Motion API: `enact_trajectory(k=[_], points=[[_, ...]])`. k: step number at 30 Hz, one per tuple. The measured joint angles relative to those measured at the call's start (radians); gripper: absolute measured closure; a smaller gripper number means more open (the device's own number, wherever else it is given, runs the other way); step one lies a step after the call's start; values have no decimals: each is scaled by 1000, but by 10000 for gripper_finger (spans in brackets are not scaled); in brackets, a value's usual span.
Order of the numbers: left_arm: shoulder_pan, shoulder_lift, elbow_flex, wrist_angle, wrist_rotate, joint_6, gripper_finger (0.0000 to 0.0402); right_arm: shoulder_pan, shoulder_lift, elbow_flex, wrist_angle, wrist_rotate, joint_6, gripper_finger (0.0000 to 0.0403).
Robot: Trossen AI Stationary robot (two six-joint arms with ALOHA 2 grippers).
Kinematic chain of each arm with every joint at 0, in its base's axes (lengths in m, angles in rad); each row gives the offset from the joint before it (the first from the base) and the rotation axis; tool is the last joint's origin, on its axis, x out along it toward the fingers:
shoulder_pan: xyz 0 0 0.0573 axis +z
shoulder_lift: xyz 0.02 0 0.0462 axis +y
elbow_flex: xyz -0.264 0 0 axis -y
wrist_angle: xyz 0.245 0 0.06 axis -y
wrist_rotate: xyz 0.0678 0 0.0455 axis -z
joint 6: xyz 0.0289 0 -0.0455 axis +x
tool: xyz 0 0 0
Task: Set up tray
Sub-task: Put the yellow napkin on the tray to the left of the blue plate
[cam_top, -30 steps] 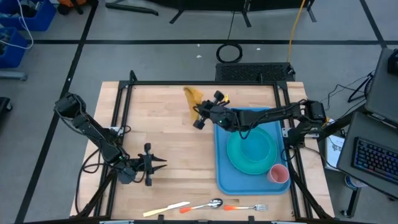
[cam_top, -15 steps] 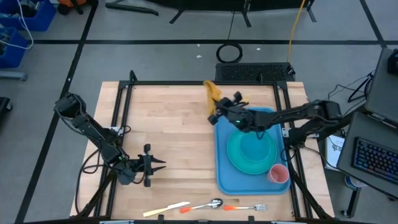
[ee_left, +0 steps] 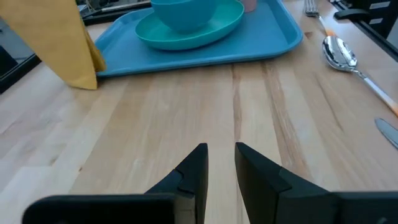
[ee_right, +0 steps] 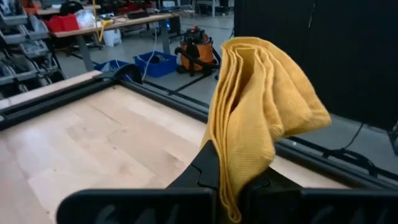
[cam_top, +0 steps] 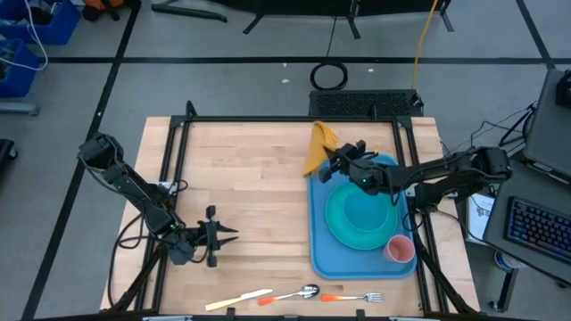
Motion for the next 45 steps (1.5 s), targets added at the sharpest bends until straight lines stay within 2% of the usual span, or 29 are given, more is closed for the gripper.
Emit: enact_trajectory(k=[12,20,24,37,45], points=[[0,0,0,-8,-1,-14,316,69,0,-5,-84,180,60,402],[0,0,0,-8,0,-21,316,87,0,-5,-159,216,124,402],[0,0,0,-10,3,-22,316,92,-3,-5,-182,280,121,402],[0,0,0,-11,2,-22,316,132,-201,-5,-181,318,-95,402],[0,0,0,-11,2,-21,316,148,-289,-4,-391,377,-68,402]])
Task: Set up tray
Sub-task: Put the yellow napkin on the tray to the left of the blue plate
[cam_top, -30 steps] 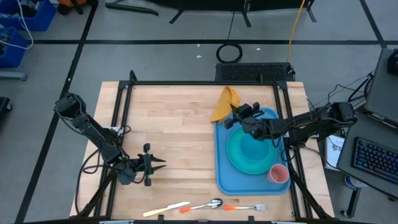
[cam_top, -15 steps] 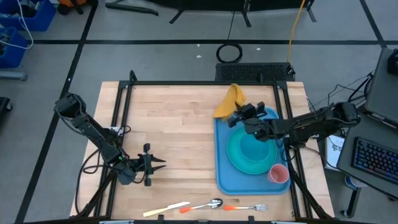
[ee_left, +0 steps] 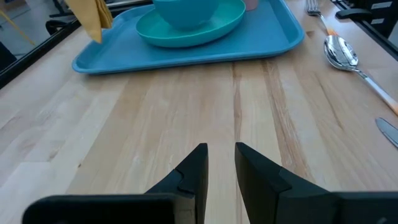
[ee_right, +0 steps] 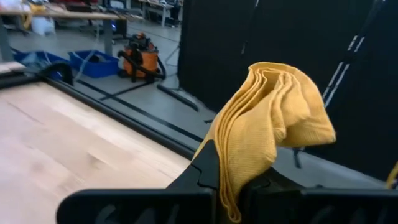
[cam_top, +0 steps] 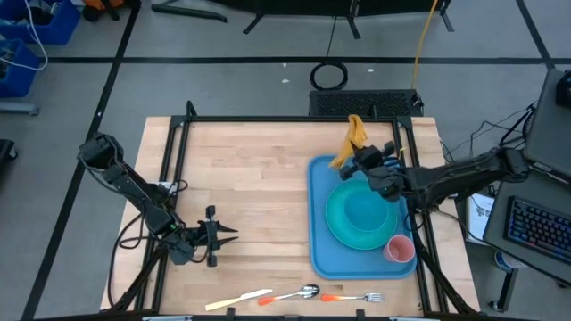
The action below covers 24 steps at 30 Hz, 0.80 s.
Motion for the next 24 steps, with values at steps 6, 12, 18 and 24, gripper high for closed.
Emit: enact_trajectory(k=[6,12,18,24], points=[[0,0,0,0,0,0,316,3,-36,0,-104,13,3,402],[0,0,0,0,0,0,316,11,-86,0,-173,14,-2,402],[0,0,0,0,4,0,316,15,-149,0,-330,-11,70,402],[0,0,0,0,4,0,316,15,-193,0,-497,-16,113,402]])
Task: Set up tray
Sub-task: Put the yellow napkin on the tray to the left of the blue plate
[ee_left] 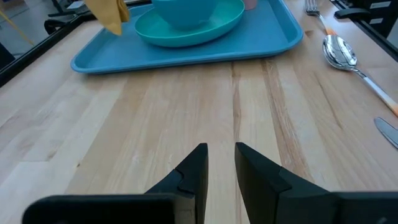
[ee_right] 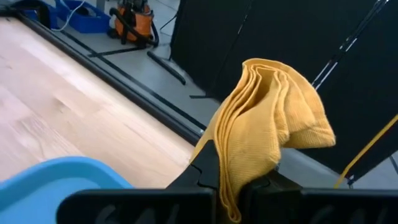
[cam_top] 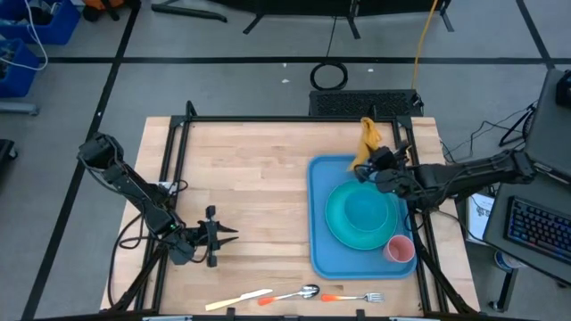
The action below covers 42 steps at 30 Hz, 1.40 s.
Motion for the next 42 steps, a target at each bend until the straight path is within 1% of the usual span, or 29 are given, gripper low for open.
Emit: enact_trajectory(k=[10,12,14,16,17,19,21,24,26,28,31,35,40,42], points=[[0,0,0,0,0,-1,316,0,-96,0,-117,3,-33,402],[0,0,0,0,1,-3,316,-4,-107,11,-194,2,-21,402],[0,0,0,0,1,-8,316,-16,-107,44,-318,-5,53,402],[0,0,0,-3,1,-17,316,-28,-104,87,-451,-22,163,402],[0,0,0,-5,1,-20,316,-31,-101,103,-496,-25,206,402],[0,0,0,-6,2,-20,316,-35,-88,132,-539,-26,230,402],[0,0,0,-6,2,-22,316,-36,-69,150,-540,-54,209,402],[0,0,0,-5,2,-23,316,-59,-18,154,-527,-162,175,402],[0,0,0,-5,1,-26,316,-81,36,152,-527,-231,172,402],[0,0,0,-5,1,-25,316,-104,103,149,-527,-272,170,402],[0,0,0,-1,-4,-23,316,-131,196,149,-505,-306,149,402],[0,0,0,3,-8,-11,316,-160,285,149,-459,-347,128,402],[0,0,0,3,-8,4,316,-165,331,149,-326,-369,62,402],[0,0,0,3,-8,4,316,-165,337,149,-260,-395,19,402]])
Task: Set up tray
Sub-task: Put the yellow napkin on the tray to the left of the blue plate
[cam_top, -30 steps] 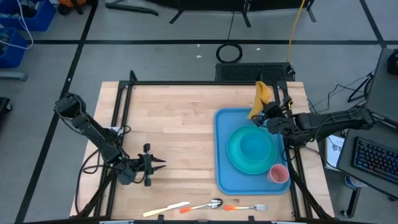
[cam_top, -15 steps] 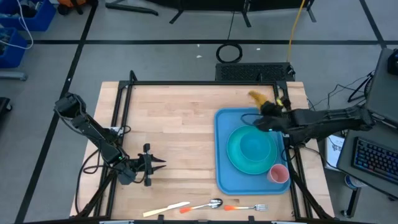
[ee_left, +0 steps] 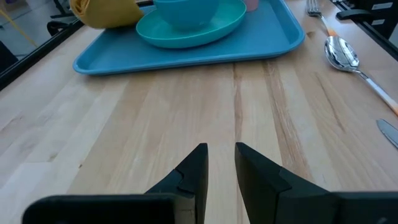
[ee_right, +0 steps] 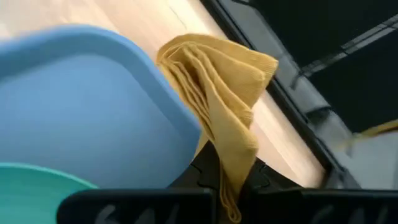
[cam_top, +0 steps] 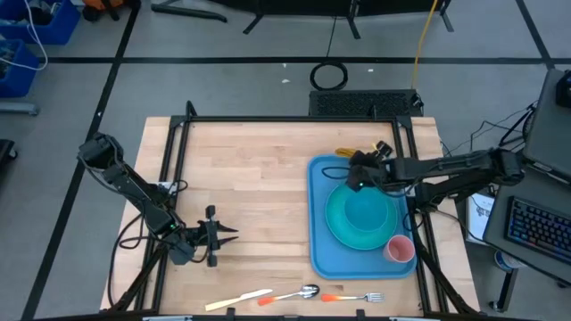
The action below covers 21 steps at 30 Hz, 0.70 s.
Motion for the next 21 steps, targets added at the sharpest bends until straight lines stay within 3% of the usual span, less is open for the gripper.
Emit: enact_trajectory(k=[21], points=[[0,0,0,0,-1,-3,316,-46,121,0,254,-166,-52,390]])
